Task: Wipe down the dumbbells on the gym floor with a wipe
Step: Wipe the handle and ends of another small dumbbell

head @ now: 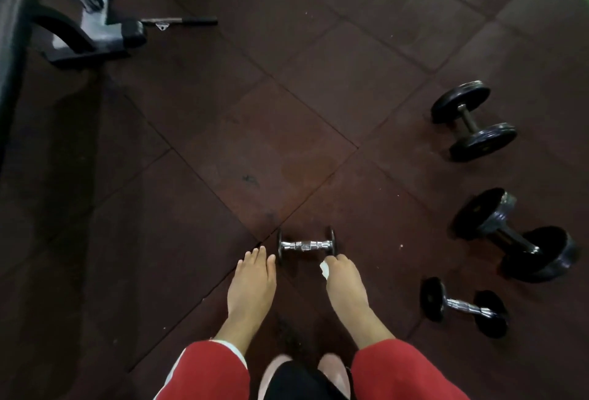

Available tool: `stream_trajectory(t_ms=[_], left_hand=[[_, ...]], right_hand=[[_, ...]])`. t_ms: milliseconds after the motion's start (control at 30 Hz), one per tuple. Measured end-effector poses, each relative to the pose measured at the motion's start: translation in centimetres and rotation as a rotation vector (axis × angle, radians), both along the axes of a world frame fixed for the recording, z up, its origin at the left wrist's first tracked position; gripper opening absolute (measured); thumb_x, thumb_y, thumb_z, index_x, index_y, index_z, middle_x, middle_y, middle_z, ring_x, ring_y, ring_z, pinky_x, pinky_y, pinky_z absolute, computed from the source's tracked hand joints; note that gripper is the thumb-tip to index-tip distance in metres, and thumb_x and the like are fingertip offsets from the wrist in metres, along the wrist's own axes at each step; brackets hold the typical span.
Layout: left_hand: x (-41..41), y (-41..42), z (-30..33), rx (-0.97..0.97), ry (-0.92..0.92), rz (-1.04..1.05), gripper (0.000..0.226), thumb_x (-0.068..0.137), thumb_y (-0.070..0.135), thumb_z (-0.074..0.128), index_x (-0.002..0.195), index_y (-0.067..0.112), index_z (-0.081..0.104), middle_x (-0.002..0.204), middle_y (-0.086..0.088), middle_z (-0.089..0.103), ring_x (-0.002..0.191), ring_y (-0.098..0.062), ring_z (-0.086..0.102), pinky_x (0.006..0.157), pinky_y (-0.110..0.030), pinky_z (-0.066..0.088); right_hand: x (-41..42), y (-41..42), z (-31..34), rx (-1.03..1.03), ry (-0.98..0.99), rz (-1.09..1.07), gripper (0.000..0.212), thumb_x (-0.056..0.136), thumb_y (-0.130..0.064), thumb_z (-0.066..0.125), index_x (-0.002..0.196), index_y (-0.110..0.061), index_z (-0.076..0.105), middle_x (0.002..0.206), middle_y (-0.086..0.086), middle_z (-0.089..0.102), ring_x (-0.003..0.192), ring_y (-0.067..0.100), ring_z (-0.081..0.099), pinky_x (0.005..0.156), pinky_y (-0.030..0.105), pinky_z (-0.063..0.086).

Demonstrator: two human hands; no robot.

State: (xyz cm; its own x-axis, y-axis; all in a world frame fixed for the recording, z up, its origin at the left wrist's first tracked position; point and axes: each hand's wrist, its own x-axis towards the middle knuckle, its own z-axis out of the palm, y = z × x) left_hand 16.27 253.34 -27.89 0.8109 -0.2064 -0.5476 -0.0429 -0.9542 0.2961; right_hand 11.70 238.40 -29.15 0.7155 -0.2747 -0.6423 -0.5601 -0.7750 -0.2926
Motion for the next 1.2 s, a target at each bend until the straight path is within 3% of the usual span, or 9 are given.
stream_trajectory(t_ms=[133, 400, 500, 567, 667, 867, 1067, 1200], left_hand=[[1.8, 0.4, -6.9, -0.048, 0.025, -0.015, 0.046, 0.103, 0.026, 0.022, 0.145, 0.008, 0.024, 0.153, -0.006, 0.027, 0.144, -0.018, 0.018, 0.117, -0.028, 0.012], [2.7, 1.0, -21.0, -0.354, 0.056, 0.344, 0.046, 0.101, 0.027, 0.029, 0.141, 0.008, 0.035, 0.148, -0.005, 0.038, 0.138, -0.016, 0.031, 0.111, -0.024, 0.022], [2.7, 0.5, -24.9, -0.489, 0.04, 0.507, 0.047, 0.101, 0.031, 0.029, 0.142, 0.01, 0.035, 0.148, -0.003, 0.038, 0.138, -0.013, 0.032, 0.108, -0.02, 0.022], [2.8, -0.4, -27.0, -0.606, 0.047, 0.605, 0.047, 0.101, 0.032, 0.029, 0.142, 0.012, 0.035, 0.148, 0.0, 0.037, 0.138, -0.01, 0.03, 0.105, -0.016, 0.019], [2.5, -1.9, -29.8, -0.773, 0.052, 0.715, 0.045, 0.101, 0.03, 0.03, 0.142, 0.013, 0.036, 0.148, 0.002, 0.036, 0.137, -0.006, 0.03, 0.103, -0.013, 0.019], [2.1, -3.5, -33.7, -0.941, -0.09, 0.767, 0.043, 0.1, 0.027, 0.031, 0.141, 0.015, 0.037, 0.146, 0.004, 0.039, 0.125, 0.005, 0.031, 0.087, 0.008, 0.023], [2.8, -4.5, -34.2, -0.988, -0.196, 0.851, 0.041, 0.099, 0.03, 0.034, 0.133, 0.014, 0.05, 0.138, 0.003, 0.051, 0.127, -0.004, 0.042, 0.104, -0.017, 0.028], [4.1, -4.7, -34.3, -0.962, -0.165, 0.889, 0.045, 0.098, 0.036, 0.036, 0.124, 0.008, 0.059, 0.128, -0.006, 0.06, 0.122, -0.016, 0.051, 0.11, -0.035, 0.034]], right_hand=[[1.2, 0.8, -7.2, -0.019, -0.071, -0.052, 0.024, 0.092, -0.003, 0.043, 0.111, -0.005, 0.058, 0.115, 0.008, 0.056, 0.111, 0.023, 0.049, 0.083, 0.03, 0.04], [1.8, 2.9, -23.0, -0.08, -0.369, -0.042, 0.037, 0.089, 0.003, 0.049, 0.122, -0.012, 0.056, 0.113, 0.004, 0.058, 0.108, 0.022, 0.052, 0.09, 0.027, 0.043], [2.8, 3.6, -26.8, -0.108, -0.672, -0.065, 0.029, 0.076, 0.005, 0.068, 0.103, -0.005, 0.066, 0.089, 0.009, 0.064, 0.081, 0.026, 0.062, 0.073, 0.033, 0.053], [3.6, 3.9, -28.8, -0.153, -0.813, -0.052, 0.02, 0.079, -0.001, 0.066, 0.099, -0.004, 0.067, 0.084, 0.008, 0.064, 0.071, 0.024, 0.06, 0.065, 0.031, 0.053], [4.4, 4.1, -32.0, -0.232, -0.88, 0.013, 0.027, 0.087, -0.017, 0.047, 0.098, -0.006, 0.069, 0.086, 0.004, 0.068, 0.073, 0.021, 0.061, 0.071, 0.028, 0.048], [4.1, 5.0, -36.2, -0.286, -1.033, 0.168, 0.024, 0.084, -0.014, 0.055, 0.101, -0.006, 0.069, 0.097, 0.004, 0.07, 0.092, 0.019, 0.066, 0.093, 0.03, 0.042], [5.1, 4.8, -38.3, -0.289, -1.116, 0.234, 0.029, 0.083, -0.015, 0.051, 0.103, -0.004, 0.07, 0.104, 0.008, 0.071, 0.098, 0.021, 0.068, 0.096, 0.032, 0.042], [5.2, 4.6, -38.9, -0.278, -1.063, 0.325, 0.034, 0.086, -0.012, 0.048, 0.112, 0.001, 0.066, 0.112, 0.013, 0.068, 0.104, 0.026, 0.066, 0.091, 0.038, 0.052]])
